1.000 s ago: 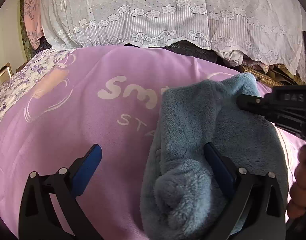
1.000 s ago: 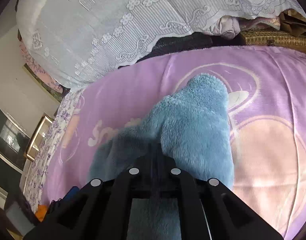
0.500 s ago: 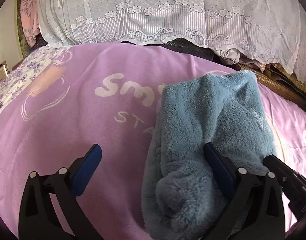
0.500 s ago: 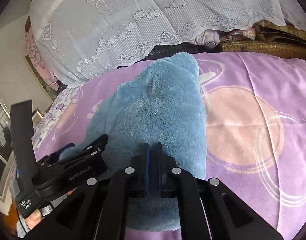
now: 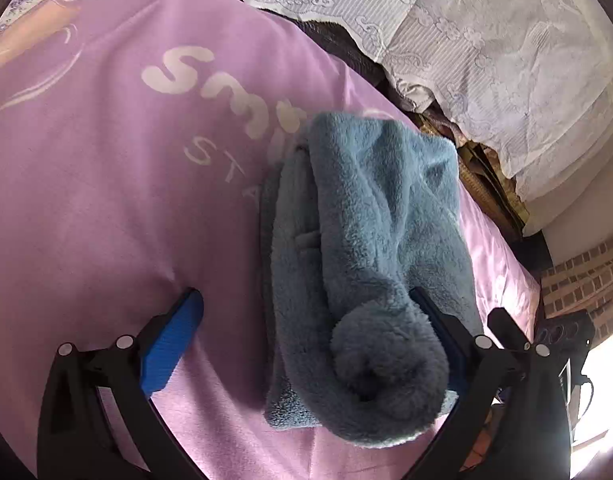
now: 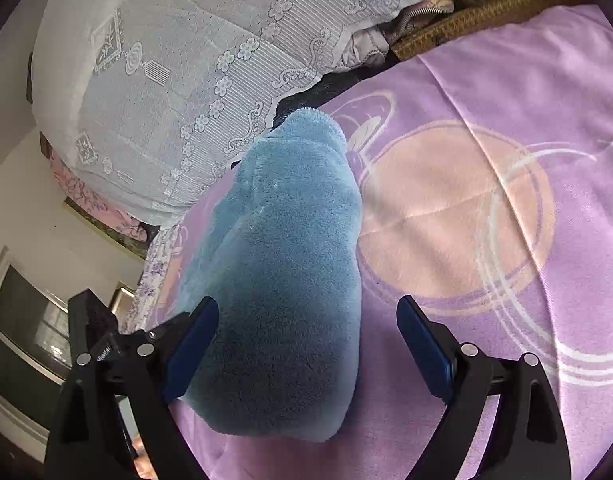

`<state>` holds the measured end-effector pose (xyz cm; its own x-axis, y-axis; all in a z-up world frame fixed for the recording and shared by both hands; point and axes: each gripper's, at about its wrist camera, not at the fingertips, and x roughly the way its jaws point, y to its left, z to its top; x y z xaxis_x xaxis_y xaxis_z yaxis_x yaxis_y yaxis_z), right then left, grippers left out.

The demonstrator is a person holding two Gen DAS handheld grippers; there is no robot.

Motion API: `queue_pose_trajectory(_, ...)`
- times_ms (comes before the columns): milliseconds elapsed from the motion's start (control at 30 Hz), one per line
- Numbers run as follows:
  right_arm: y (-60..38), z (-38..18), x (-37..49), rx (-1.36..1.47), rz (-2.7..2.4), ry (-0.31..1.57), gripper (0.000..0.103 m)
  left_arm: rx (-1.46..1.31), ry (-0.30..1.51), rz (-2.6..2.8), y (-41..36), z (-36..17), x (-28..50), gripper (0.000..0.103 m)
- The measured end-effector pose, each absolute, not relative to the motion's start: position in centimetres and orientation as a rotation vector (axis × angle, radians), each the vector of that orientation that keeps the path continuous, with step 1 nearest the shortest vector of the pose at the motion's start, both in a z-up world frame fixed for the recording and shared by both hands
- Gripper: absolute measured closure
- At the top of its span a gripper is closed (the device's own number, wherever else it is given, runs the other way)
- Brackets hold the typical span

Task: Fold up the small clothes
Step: 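Grasp the rolled blue jacket bundle with the right tool and lift it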

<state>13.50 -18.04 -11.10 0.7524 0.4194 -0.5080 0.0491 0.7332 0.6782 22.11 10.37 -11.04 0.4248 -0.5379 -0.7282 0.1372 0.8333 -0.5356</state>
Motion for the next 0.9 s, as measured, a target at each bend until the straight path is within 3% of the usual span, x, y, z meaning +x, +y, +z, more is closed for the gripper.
queue_pose_trajectory(367,-16.6,-13.5,18.4,0.821,0.28,0.762,0.012,-0.48,1.044,-0.572,8.1,-12.5,23.6,0.004)
queue_pose_trajectory(433,-16.2,-13.6,19.2,0.81,0.302,0.768,0.016,-0.49,1.034,-0.583,8.2,-12.5,23.6,0.008)
queue_pose_trajectory(500,-16.1,-13.8,19.4,0.809,0.314,0.773,0.022,-0.518,1.029,-0.616,8.1,-12.6,23.7,0.024)
queue_pose_trajectory(600,-16.0,-13.7,19.3,0.81,0.324,0.767,0.028,-0.514,1.01,-0.619,7.9,-12.3,23.4,0.033)
queue_pose_trajectory(767,-15.9,-13.1,18.5,0.81,0.351,0.726,0.033,-0.465,0.938,-0.614,7.5,-10.8,22.1,0.043)
queue_pose_trajectory(900,-15.7,-12.1,17.0,0.805,0.384,0.698,0.034,-0.473,0.899,-0.616,8.1,-10.0,20.4,0.044)
